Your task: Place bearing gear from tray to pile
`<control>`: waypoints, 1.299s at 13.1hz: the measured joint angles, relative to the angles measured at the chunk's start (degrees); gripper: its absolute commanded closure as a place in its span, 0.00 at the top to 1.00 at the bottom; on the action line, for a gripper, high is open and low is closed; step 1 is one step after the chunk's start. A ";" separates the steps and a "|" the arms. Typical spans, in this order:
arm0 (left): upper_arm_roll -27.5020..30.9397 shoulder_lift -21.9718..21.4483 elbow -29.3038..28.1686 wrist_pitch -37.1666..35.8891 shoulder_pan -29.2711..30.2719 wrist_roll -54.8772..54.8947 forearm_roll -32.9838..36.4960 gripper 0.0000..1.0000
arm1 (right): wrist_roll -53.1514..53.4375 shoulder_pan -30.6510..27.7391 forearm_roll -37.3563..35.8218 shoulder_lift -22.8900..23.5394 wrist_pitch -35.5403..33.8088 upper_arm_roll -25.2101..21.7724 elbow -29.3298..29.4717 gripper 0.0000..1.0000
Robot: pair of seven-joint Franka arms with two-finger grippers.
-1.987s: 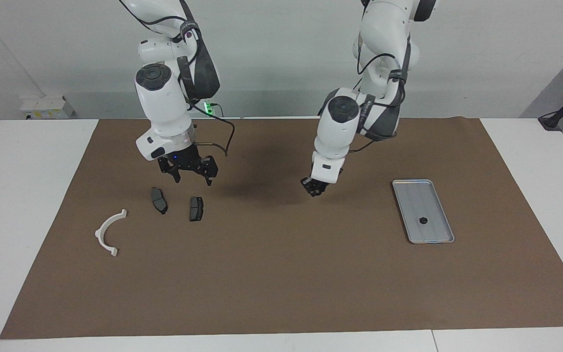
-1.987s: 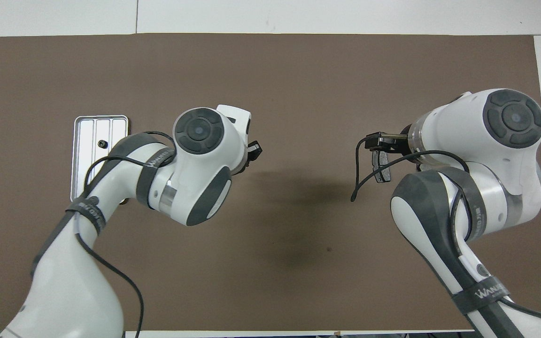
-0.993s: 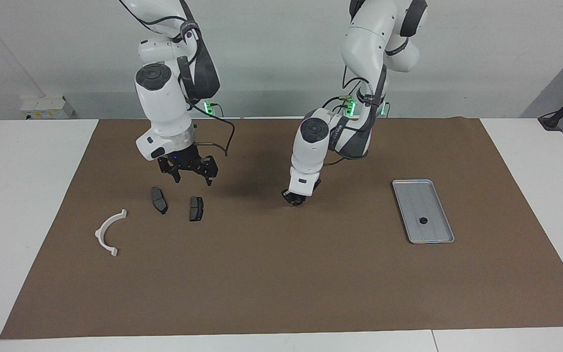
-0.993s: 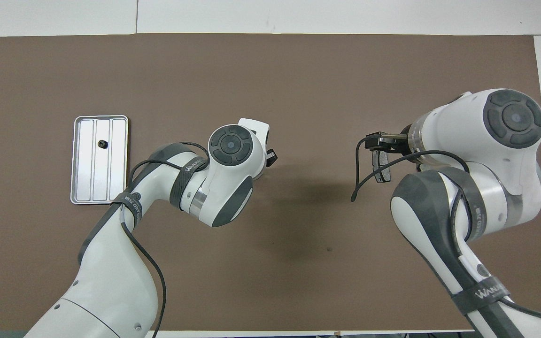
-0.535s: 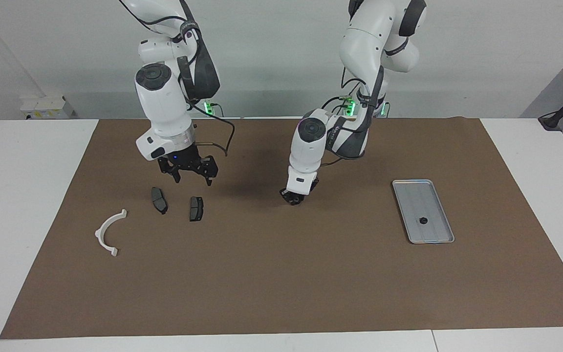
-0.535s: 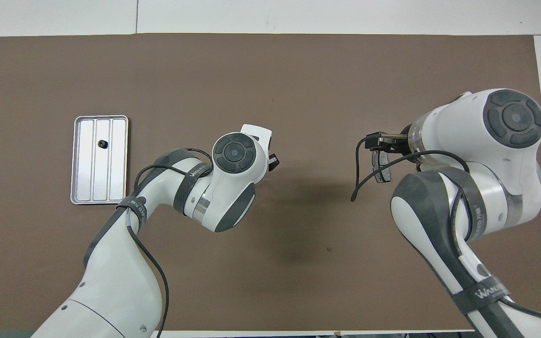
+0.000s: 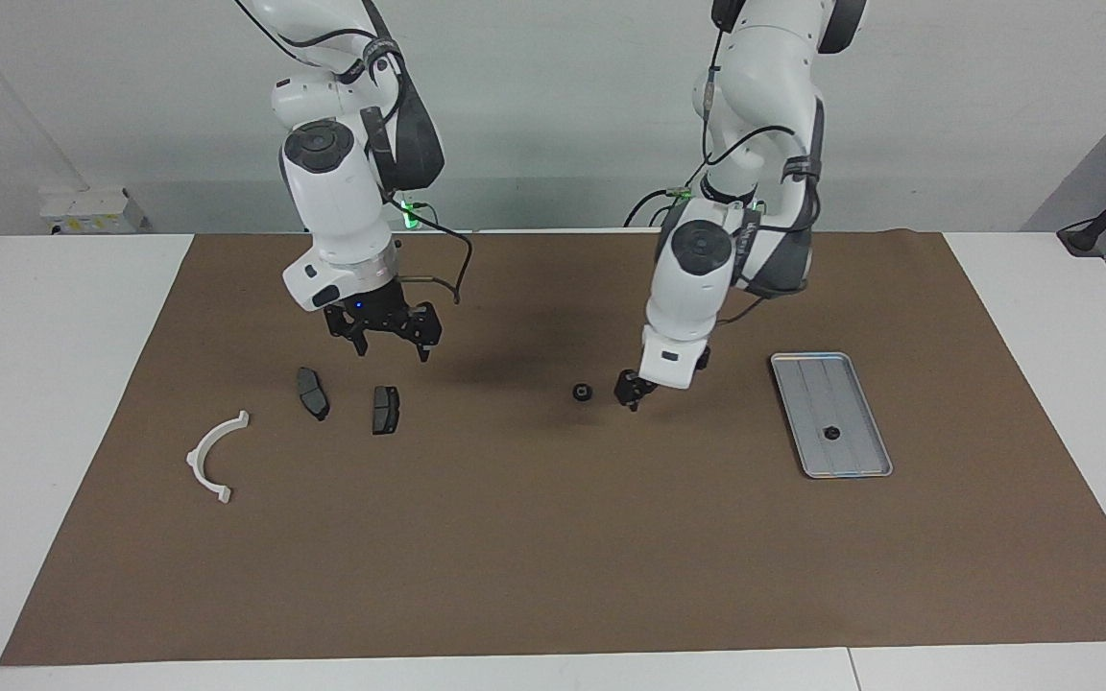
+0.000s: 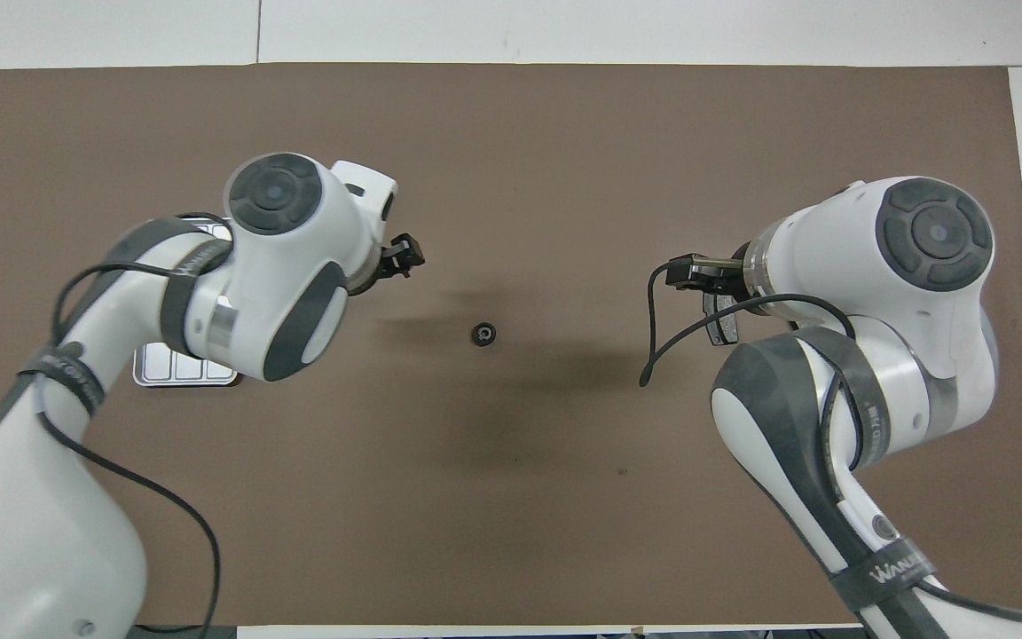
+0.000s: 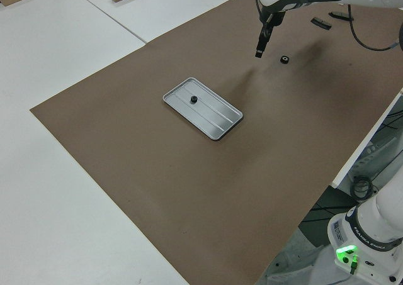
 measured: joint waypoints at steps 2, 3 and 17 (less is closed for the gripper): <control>0.21 -1.97 -1.71 -0.17 8.39 15.99 0.03 1.00 | 6.81 3.62 0.00 0.34 0.00 0.07 0.46 1.00; 0.24 -2.05 -2.42 0.93 12.20 22.96 0.02 1.00 | 10.43 5.72 -0.01 0.98 0.00 0.10 1.20 1.00; 0.01 3.79 -6.91 14.23 22.63 39.61 0.03 0.57 | 33.02 22.61 -4.85 28.61 -3.95 0.04 26.11 1.00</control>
